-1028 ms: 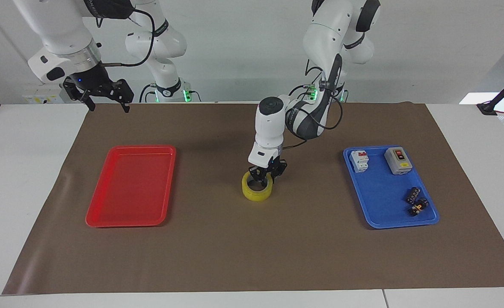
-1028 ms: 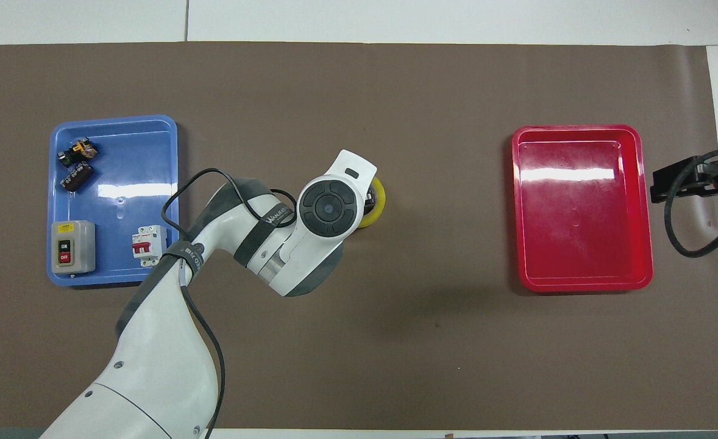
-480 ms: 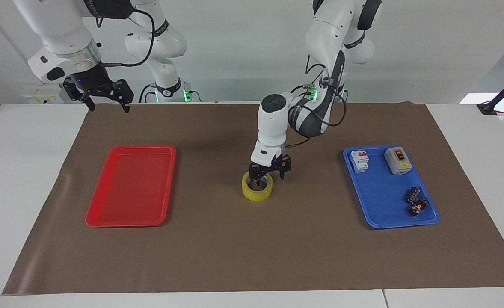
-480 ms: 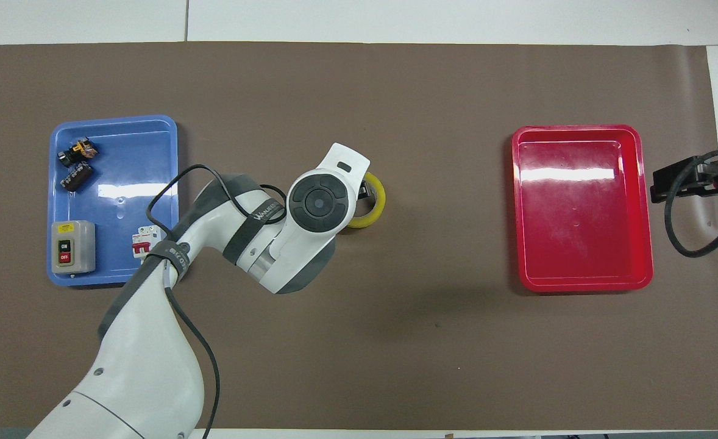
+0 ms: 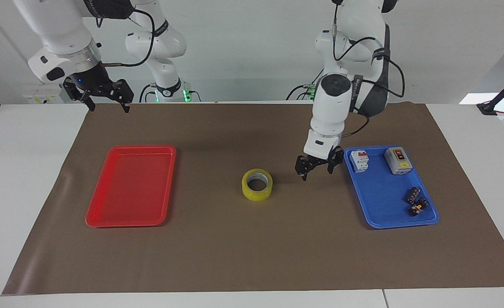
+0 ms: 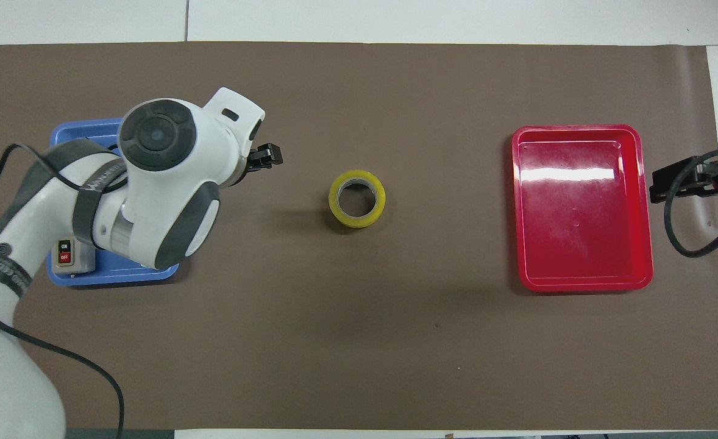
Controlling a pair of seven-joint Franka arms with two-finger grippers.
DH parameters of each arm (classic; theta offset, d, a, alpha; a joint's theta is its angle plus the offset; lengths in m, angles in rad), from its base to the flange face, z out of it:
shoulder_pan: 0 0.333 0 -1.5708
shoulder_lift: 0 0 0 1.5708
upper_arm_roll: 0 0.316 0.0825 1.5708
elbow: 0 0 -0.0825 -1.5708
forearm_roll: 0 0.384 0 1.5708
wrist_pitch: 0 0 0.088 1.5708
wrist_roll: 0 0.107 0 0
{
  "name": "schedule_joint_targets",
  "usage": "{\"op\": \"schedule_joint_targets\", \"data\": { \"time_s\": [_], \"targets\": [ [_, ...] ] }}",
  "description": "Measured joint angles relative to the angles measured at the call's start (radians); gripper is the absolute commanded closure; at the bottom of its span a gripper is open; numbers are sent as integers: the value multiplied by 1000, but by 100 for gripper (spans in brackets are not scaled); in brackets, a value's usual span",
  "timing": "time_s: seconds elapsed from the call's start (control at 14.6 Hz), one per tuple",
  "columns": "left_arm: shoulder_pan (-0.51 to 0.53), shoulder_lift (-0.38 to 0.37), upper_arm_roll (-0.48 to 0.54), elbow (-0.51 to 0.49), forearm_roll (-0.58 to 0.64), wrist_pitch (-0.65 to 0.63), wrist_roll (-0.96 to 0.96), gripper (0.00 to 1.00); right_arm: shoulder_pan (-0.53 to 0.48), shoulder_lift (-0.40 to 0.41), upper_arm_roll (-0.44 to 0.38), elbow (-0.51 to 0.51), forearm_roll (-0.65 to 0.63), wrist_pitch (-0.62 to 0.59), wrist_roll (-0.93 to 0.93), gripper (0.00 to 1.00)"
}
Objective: Place and move tape with both arms
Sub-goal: 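Release the tape with the left gripper while the right gripper reaches it, then grasp the yellow tape roll with the right gripper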
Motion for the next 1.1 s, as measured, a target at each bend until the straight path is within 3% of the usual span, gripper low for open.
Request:
{"op": "schedule_joint_targets", "data": {
  "time_s": [0.21, 0.48, 0.69, 1.1],
  "targets": [
    [119, -62, 2, 1, -65, -88, 206, 0, 48, -1, 4, -27, 51, 74, 0, 0],
    [236, -126, 5, 17, -77, -222, 397, 0, 208, 32, 8, -111, 61, 233, 37, 0],
    [296, -138, 6, 86, -78, -334, 471, 0, 345, 159, 11, -138, 61, 421, 148, 0],
    [366, -147, 7, 183, -79, -465, 503, 0, 478, 384, 9, -145, 60, 693, 298, 0]
  ]
}}
